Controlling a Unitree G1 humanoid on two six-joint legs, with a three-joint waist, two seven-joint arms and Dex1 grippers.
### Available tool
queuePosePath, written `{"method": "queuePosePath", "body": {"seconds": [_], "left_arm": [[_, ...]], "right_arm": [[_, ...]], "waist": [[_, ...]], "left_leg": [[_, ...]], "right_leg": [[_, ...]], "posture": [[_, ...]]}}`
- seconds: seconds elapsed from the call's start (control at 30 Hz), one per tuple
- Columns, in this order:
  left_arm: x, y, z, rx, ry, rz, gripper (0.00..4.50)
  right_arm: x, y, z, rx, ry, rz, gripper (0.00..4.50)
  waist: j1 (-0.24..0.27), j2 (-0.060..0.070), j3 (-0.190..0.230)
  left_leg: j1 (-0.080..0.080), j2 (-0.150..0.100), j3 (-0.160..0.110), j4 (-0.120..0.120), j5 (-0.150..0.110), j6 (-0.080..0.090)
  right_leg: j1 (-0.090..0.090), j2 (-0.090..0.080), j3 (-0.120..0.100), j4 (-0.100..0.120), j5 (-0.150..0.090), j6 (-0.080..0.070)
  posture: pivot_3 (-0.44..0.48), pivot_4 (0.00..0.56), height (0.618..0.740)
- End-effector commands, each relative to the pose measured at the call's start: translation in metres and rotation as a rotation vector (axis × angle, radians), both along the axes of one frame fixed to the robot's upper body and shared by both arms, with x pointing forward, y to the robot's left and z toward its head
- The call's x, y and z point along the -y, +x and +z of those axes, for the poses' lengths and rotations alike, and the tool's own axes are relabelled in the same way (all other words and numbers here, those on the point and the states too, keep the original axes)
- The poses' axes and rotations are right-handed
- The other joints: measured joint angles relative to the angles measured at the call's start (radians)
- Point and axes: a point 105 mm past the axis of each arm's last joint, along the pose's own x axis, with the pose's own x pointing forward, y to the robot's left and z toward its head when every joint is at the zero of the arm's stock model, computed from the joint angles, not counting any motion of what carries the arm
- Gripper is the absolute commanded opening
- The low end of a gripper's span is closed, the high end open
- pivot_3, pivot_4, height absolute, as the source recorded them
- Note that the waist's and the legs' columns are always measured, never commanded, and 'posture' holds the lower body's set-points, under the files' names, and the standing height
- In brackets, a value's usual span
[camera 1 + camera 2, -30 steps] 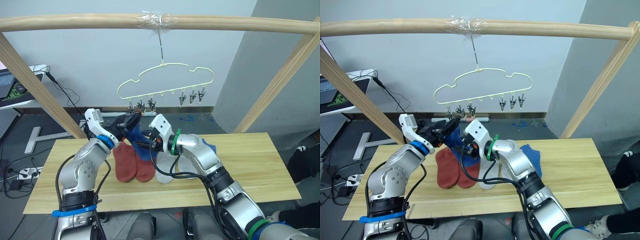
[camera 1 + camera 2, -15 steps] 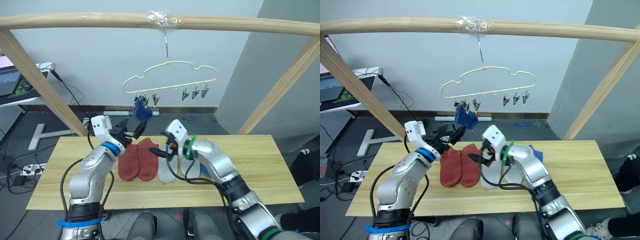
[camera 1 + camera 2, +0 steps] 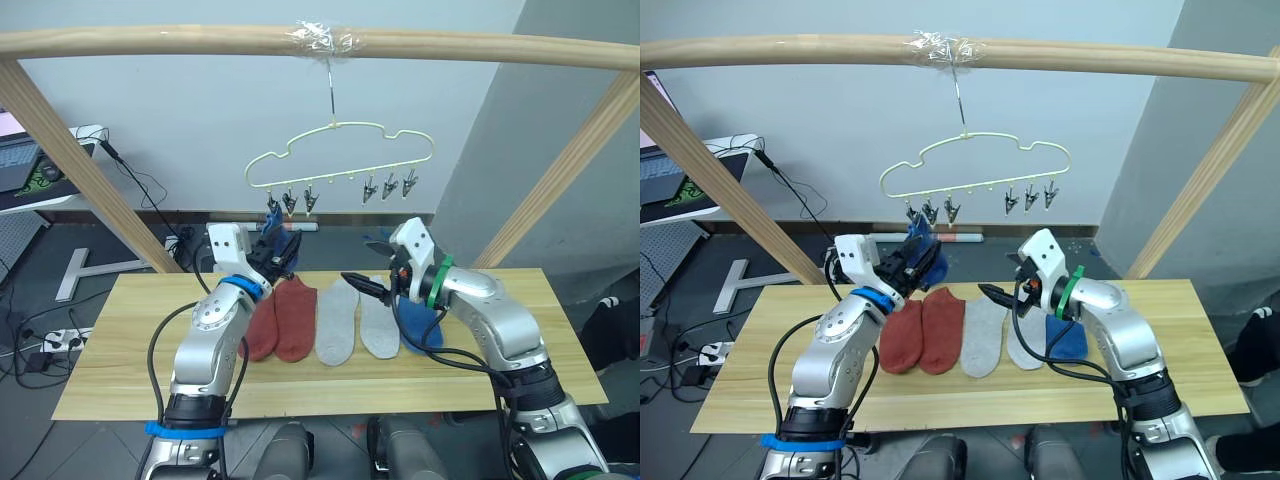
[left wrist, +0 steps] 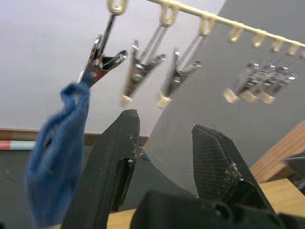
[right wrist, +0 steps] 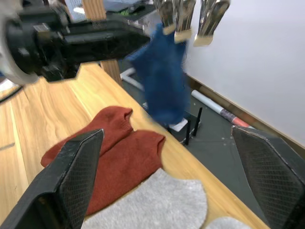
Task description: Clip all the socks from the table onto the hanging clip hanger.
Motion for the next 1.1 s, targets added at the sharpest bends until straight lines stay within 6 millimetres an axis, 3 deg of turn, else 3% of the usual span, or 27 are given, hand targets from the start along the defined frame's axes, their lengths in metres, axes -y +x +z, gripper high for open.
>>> {"method": "queuePosePath", "body": {"seconds": [0.03,0.4,1.1], "left_arm": [[-0.003,0.007,0.014,0.063,0.001,0.031,2.11],[0.002,0.028,0.016,0.083,0.018,0.054,2.11],[0.011,0.04,0.029,0.15,0.02,0.077,2.11]], "right_arm": [[-0.001,-0.009,0.034,0.088,0.074,0.038,4.5],[-0.003,-0.009,0.062,0.156,0.12,0.042,4.5],[0.0,-0.008,0.069,0.173,0.121,0.029,4.5]], "waist": [[0.0,0.0,0.0],[-0.003,0.0,0.0],[-0.005,0.0,0.0]], "left_leg": [[0.0,0.0,0.0,0.0,0.0,0.0],[0.0,0.0,0.003,0.0,0.0,0.0],[0.0,0.0,0.006,0.001,0.0,0.0]], "right_leg": [[0.0,0.0,0.0,0.0,0.0,0.0],[0.0,0.0,-0.001,0.001,0.002,-0.003],[0.0,0.0,-0.001,0.001,0.003,-0.005]], "posture": [[-0.001,0.167,0.74],[-0.02,0.158,0.74],[-0.035,0.158,0.74]]}}
